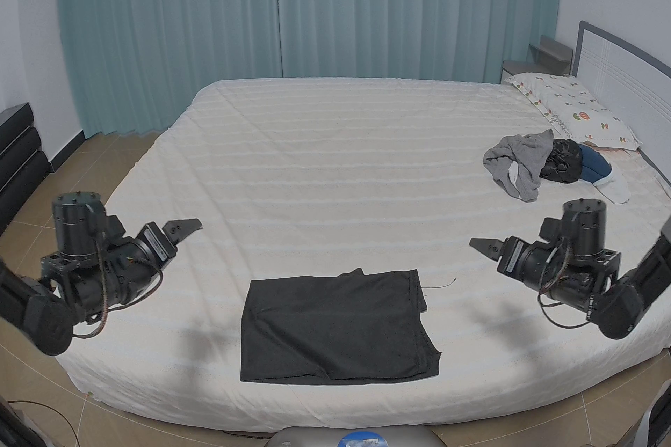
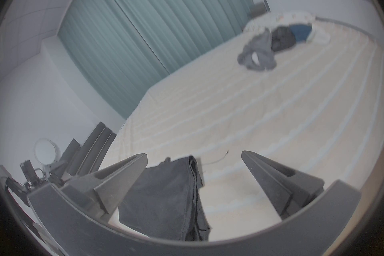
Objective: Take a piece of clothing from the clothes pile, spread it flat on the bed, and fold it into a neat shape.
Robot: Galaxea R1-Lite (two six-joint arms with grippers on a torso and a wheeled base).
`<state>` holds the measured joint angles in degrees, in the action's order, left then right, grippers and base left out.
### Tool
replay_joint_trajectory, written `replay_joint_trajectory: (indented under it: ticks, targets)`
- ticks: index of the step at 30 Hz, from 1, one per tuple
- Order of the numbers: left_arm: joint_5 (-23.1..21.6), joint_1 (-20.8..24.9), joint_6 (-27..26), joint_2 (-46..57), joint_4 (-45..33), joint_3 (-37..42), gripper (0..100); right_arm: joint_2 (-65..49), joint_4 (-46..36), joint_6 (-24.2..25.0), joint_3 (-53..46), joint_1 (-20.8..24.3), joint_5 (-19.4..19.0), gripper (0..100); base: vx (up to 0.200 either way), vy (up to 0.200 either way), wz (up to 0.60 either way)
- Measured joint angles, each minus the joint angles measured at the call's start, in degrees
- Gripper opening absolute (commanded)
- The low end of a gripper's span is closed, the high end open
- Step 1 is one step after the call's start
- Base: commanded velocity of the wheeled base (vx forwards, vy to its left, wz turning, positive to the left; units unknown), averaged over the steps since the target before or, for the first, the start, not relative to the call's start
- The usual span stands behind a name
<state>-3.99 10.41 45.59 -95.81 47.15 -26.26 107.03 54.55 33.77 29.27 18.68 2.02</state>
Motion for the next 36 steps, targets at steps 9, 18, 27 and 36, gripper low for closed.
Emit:
replay_joint_trajectory:
  ticks: [9,18,27,36]
  targets:
    - [6.3,-0.7,-9.7,22.5,-8.4,5.2,100,-20.7,-1.7,-13.7,-9.3,-0.3,5.8,100,0.0,0.0,0.0]
    - [10.8,-1.0,-18.1,45.7,-29.3,6.4,100,-40.6,-8.5,-23.9,-18.1,-4.0,9.4,100,0.0,0.0,0.0]
    - [18.4,-1.1,-24.4,61.7,-39.3,6.8,100,-61.4,-33.6,-27.2,-20.0,-9.4,10.3,100,0.0,0.0,0.0]
    - [22.6,-2.1,-31.6,75.2,-49.6,6.8,100,-80.3,-53.9,-30.1,-18.1,-15.9,10.1,100,0.0,0.0,0.0]
